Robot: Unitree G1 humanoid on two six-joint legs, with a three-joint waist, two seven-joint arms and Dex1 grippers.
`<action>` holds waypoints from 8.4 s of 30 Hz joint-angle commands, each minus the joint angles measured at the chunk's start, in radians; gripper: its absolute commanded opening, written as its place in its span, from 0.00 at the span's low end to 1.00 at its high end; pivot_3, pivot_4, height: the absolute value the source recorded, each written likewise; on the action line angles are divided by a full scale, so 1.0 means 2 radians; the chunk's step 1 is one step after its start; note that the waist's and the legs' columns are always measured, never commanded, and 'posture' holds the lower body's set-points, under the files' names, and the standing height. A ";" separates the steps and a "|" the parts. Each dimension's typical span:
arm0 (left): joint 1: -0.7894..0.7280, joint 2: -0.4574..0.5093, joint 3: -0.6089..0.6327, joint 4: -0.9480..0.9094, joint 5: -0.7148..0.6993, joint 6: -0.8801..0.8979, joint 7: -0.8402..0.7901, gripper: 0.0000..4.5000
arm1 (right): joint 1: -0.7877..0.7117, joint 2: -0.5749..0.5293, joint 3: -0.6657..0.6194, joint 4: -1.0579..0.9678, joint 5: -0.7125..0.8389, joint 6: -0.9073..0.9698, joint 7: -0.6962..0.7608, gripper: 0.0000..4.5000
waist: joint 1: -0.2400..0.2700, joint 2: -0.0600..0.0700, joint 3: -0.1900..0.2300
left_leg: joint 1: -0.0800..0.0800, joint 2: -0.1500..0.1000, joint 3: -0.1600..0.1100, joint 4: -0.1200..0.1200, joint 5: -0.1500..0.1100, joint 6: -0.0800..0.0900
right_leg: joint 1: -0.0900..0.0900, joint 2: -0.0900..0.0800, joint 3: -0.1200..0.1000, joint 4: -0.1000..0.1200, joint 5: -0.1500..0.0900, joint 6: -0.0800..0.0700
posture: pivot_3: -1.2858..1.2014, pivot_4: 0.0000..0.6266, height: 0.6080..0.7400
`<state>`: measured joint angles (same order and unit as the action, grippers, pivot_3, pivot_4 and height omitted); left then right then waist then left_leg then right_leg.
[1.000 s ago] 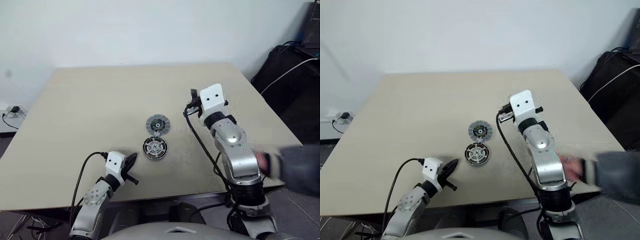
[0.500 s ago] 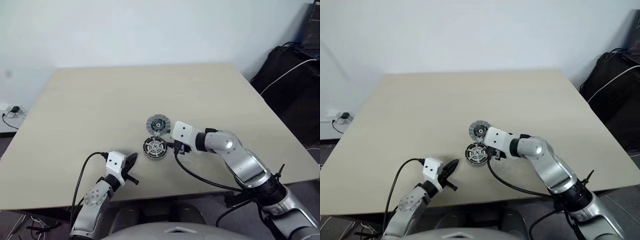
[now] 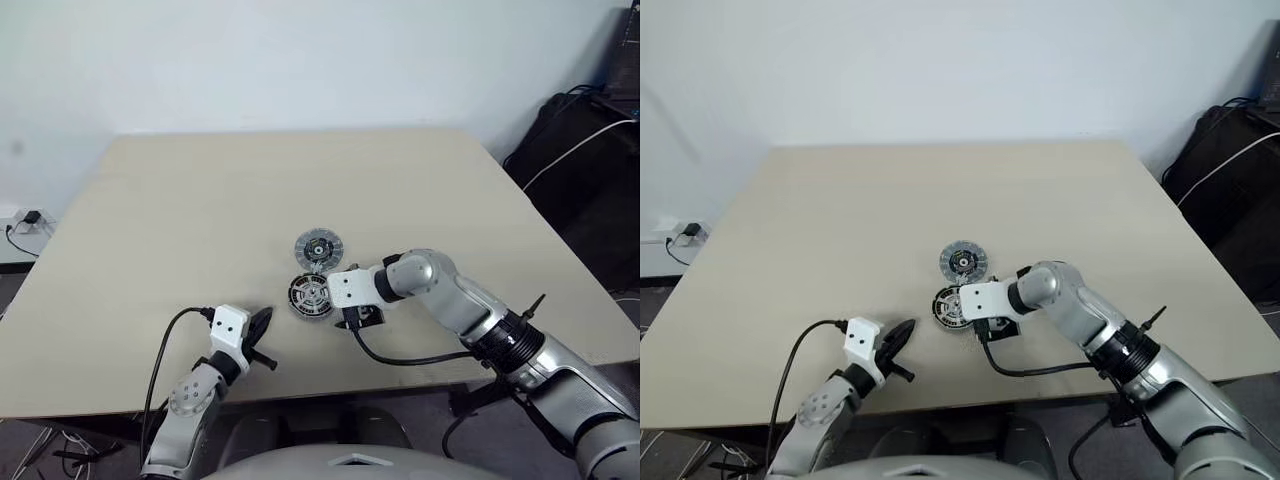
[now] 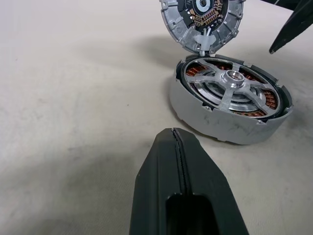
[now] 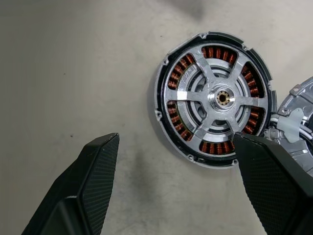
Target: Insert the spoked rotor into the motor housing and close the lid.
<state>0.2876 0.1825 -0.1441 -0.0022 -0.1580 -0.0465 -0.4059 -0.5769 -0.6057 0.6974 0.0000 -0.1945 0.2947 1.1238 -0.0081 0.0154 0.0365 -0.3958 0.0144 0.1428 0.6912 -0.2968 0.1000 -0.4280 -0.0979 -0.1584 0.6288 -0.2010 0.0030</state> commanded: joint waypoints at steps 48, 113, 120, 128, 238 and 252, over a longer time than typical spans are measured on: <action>-0.012 -0.014 0.007 0.006 0.003 -0.021 0.011 0.00 | 0.119 0.001 -0.102 -0.190 0.063 0.190 0.044 0.01 | 0.008 0.000 0.000 | 0.000 0.000 0.000 0.000 -0.001 0.002 | 0.000 -0.001 0.000 0.000 0.000 0.000 | 0.52 0.00 1.00; -0.014 0.001 0.007 -0.012 0.005 -0.001 -0.004 0.00 | 0.122 0.052 -0.174 -0.150 0.067 0.265 -0.238 0.00 | -0.006 0.000 0.000 | 0.001 0.003 0.003 -0.003 0.001 -0.001 | -0.002 0.002 0.000 0.001 0.000 -0.002 | 0.52 0.00 1.00; -0.016 0.005 0.008 -0.011 0.004 -0.002 -0.008 0.00 | 0.116 0.078 -0.190 -0.166 0.123 0.260 -0.217 0.00 | 0.000 0.000 0.000 | 0.001 0.003 0.002 -0.002 0.001 -0.001 | -0.002 0.001 0.000 0.000 0.000 -0.002 | 0.52 0.00 1.00; -0.015 0.008 0.010 -0.009 0.003 -0.005 -0.007 0.00 | 0.103 0.096 -0.172 -0.152 0.140 0.252 -0.215 0.00 | -0.001 0.000 0.000 | 0.000 0.002 0.002 -0.002 0.001 -0.001 | -0.002 0.001 0.000 0.000 0.000 -0.002 | 0.52 0.00 1.00; 0.002 0.006 0.009 -0.028 0.003 -0.001 0.007 0.00 | 0.057 0.148 -0.112 0.108 0.081 0.094 -0.115 0.70 | -0.002 0.001 -0.004 | 0.001 0.002 0.003 -0.002 0.001 -0.002 | -0.001 0.001 0.000 0.000 0.001 -0.002 | 0.52 0.00 1.00; 0.005 0.006 0.009 -0.030 0.003 0.002 0.008 0.00 | 0.057 0.169 -0.134 0.125 0.076 0.067 -0.163 0.70 | -0.004 0.002 -0.005 | 0.002 0.003 0.003 -0.002 0.002 -0.003 | -0.001 0.001 0.000 0.001 0.001 -0.002 | 0.52 0.00 1.00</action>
<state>0.3028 0.1970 -0.1269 -0.0142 -0.1568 -0.0402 -0.3929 -0.4535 -0.2711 0.4446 0.2399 -0.0240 0.4434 0.8311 -0.0156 0.0188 0.0260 -0.3920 0.0201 0.1481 0.6877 -0.2936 0.0941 -0.4301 -0.0961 -0.1593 0.6312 -0.1989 -0.0017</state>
